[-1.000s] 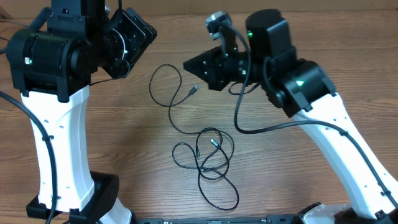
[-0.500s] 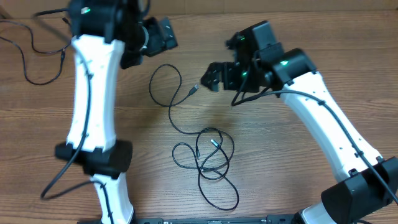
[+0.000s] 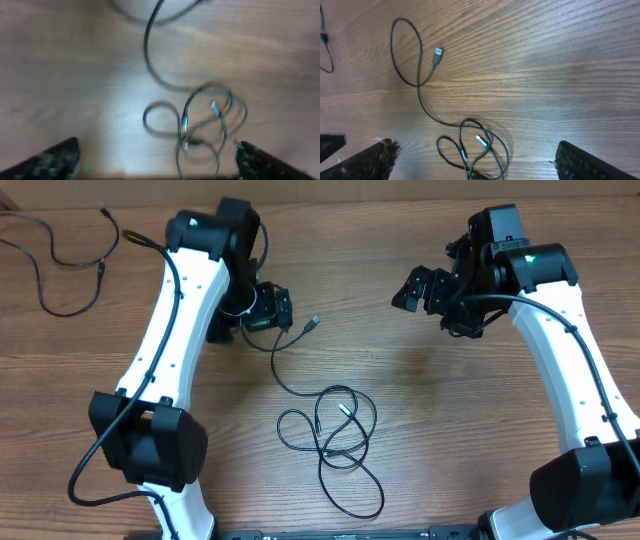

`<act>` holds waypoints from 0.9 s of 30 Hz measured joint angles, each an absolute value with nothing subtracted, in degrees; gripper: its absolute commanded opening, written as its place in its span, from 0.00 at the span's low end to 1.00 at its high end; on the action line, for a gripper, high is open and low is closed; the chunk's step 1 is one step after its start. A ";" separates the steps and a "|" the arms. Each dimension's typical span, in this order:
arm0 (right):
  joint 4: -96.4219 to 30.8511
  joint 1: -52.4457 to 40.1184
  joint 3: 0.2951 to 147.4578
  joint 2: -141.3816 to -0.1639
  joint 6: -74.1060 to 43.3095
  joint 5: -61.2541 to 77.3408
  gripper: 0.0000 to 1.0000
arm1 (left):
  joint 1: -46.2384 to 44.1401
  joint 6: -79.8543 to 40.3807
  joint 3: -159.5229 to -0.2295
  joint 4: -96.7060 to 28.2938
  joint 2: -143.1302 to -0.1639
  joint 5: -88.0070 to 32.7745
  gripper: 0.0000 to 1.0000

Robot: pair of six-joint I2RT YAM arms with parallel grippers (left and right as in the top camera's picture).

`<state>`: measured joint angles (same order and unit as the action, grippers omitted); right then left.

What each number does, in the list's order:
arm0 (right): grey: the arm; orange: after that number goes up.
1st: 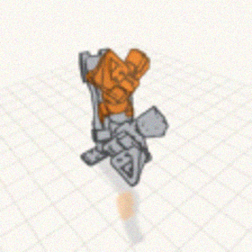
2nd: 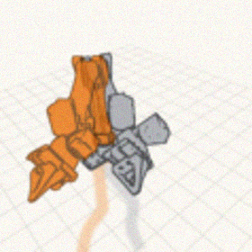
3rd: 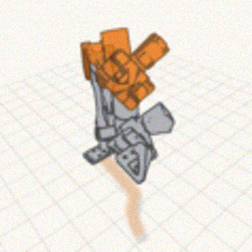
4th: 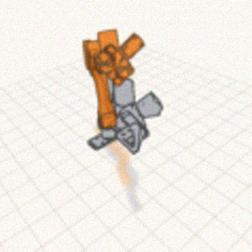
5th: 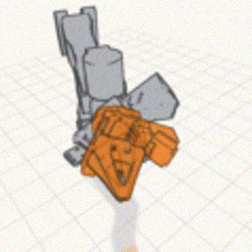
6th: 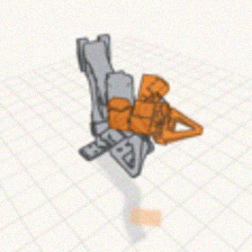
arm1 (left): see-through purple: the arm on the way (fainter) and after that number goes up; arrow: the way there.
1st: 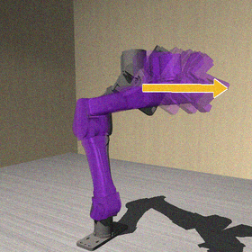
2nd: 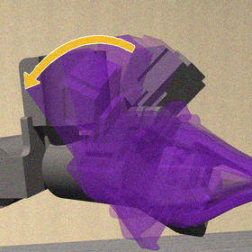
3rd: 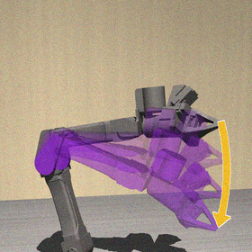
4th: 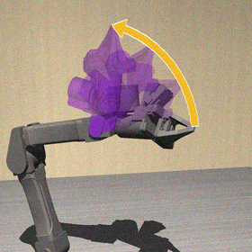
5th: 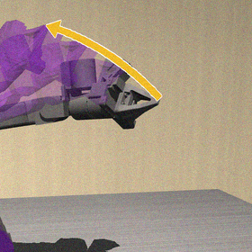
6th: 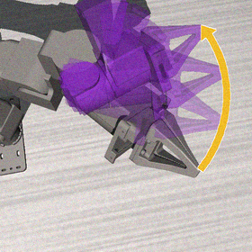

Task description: Untangle cables

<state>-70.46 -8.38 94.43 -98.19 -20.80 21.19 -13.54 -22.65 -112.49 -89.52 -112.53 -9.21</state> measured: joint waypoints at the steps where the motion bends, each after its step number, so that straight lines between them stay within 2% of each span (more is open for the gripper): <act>1: -70.50 -8.38 94.43 -98.19 -20.82 21.47 1.00 | -13.98 -22.55 -109.51 -85.73 -112.18 -9.06 0.75; 2: -70.81 -8.38 94.43 -98.19 -20.78 22.20 1.00 | -14.68 -22.46 -106.21 -82.15 -112.20 -8.93 0.75; 5: -71.88 -8.38 94.43 -98.19 -20.75 22.79 1.00 | -16.25 -22.37 -99.81 -75.26 -112.42 -8.95 0.84; 6: -72.05 -8.38 94.43 -98.19 -20.78 22.94 1.00 | -16.56 -22.37 -96.51 -71.72 -112.42 -8.56 1.00; 10: -72.10 -8.38 94.43 -98.19 -20.75 23.16 1.00 | -16.88 -22.52 -88.20 -64.16 -112.44 -6.76 1.00; 11: -71.94 -8.38 94.43 -98.19 -20.78 23.16 1.00 | -16.86 -22.55 -86.30 -61.91 -112.53 -5.93 1.00; 14: -71.90 -8.38 94.43 -98.19 -20.75 23.18 1.00 | -16.86 -24.34 -81.60 -55.31 -112.51 -2.87 0.79; 21: -71.94 -8.38 94.43 -98.19 -20.75 23.16 1.00 | -16.86 -27.09 -77.03 -47.90 -112.51 2.94 0.79; 24: -71.96 -8.38 94.43 -98.19 -20.78 23.16 1.00 | -16.84 -27.38 -76.01 -45.82 -112.51 3.77 0.69; 27: -71.94 -8.38 94.43 -98.19 -20.78 23.18 1.00 | -16.86 -27.75 -75.11 -44.07 -112.51 3.99 0.68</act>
